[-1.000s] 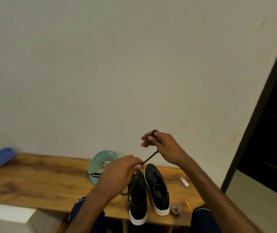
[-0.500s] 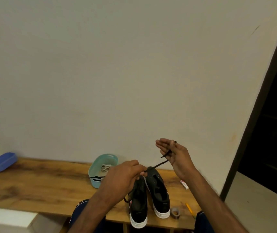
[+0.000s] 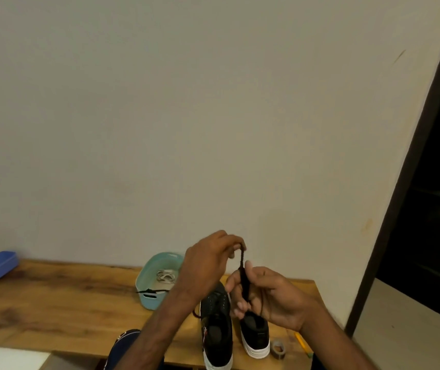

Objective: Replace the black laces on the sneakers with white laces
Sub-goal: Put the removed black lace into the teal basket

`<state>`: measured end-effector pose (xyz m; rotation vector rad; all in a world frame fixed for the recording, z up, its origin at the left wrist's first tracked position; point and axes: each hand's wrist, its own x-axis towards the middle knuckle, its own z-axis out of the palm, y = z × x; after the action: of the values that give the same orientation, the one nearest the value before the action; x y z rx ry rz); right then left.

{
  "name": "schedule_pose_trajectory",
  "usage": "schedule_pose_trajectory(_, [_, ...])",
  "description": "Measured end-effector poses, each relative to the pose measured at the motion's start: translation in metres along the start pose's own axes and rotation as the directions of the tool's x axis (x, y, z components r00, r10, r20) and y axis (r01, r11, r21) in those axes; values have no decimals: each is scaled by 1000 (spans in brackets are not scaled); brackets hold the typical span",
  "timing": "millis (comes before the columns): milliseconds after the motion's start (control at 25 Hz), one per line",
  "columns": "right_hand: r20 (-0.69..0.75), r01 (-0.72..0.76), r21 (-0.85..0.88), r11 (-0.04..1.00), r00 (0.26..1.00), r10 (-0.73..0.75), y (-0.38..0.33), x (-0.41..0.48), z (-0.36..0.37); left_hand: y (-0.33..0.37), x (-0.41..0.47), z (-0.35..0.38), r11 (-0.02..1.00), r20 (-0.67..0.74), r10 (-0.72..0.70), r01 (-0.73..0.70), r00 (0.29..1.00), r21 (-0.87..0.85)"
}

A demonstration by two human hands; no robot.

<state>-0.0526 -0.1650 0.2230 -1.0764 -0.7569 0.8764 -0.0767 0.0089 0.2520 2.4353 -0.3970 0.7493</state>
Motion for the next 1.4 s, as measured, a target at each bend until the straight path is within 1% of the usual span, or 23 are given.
schedule_pose_trajectory(80, [60,91,117,989,993,-99,-14,3,0,3,-3,9,947,111,-79,109,991,-301])
schedule_pose_trajectory(120, [60,142,165,976,986,-154,-23,4,-2,3,-6,16,908,147,-81,134,986,-397])
schedule_pose_trajectory(160, [35,193,182,964,979,-203,-33,5,-5,2,-10,20,912,170,-63,126,983,-390])
schedule_pose_trajectory(240, [-54,286,81,955,958,-282,-52,9,-13,3,-13,26,956,163,7,41,987,-289])
schedule_pose_trajectory(320, [-158,299,-160,941,933,-324,-66,12,-20,5,-9,18,971,162,43,-3,986,-239])
schedule_pose_trajectory(400, [-234,176,-463,869,921,-312,-69,15,-23,7,-2,7,997,154,75,-69,985,-44])
schedule_pose_trajectory(440, [-259,64,-606,793,927,-272,-68,15,-23,7,2,1,990,144,98,-112,985,88])
schedule_pose_trajectory(520, [-289,-108,-749,654,941,-176,-62,13,-19,9,8,-13,954,85,131,-149,988,259])
schedule_pose_trajectory(560, [-293,-149,-743,653,949,-116,-60,11,-19,11,12,-21,933,52,145,-154,988,325])
schedule_pose_trajectory(600, [-273,-171,-707,686,961,-41,-57,8,-19,13,16,-29,925,5,168,-159,986,346])
schedule_pose_trajectory(640, [-216,-173,-659,732,976,36,-57,6,-17,13,19,-34,931,-43,187,-163,981,326])
schedule_pose_trajectory(720, [-25,-128,-526,841,991,135,-61,3,-11,10,24,-36,965,-138,219,-194,966,176])
schedule_pose_trajectory(800, [127,-44,-346,937,988,93,-67,3,-6,10,26,-28,982,-144,159,-171,977,-77])
schedule_pose_trajectory(880, [142,76,-194,978,989,-49,-71,5,-5,11,25,-16,937,-75,39,-63,996,-343])
schedule_pose_trajectory(920, [124,149,-140,979,983,-132,-73,6,-6,10,22,-8,908,-34,-7,-8,999,-419])
schedule_pose_trajectory(960, [92,217,-106,970,974,-208,-76,8,-7,10,18,-3,908,5,-27,26,1000,-418])
schedule_pose_trajectory(1000, [43,271,-116,956,963,-268,-77,9,-10,9,13,2,931,44,-11,26,999,-365])
schedule_pose_trajectory(1080, [-112,292,-286,913,936,-334,-80,15,-11,9,4,9,978,120,56,-30,991,-204])
schedule_pose_trajectory(1120, [-177,235,-399,886,929,-326,-80,16,-12,8,3,10,991,148,83,-65,985,-118])
schedule_pose_trajectory(1200, [-255,41,-624,780,933,-253,-76,16,-14,9,3,4,994,153,98,-105,983,35])
schedule_pose_trajectory(1280, [-236,-76,-749,658,959,-159,-64,12,-13,8,11,-9,981,75,108,-118,991,153])
schedule_pose_trajectory(1320, [-221,-109,-734,670,972,-85,-60,10,-13,6,15,-14,977,30,130,-133,991,169])
schedule_pose_trajectory(1400, [-175,-97,-640,762,984,-22,-53,5,-17,3,22,-19,984,-50,145,-138,988,114])
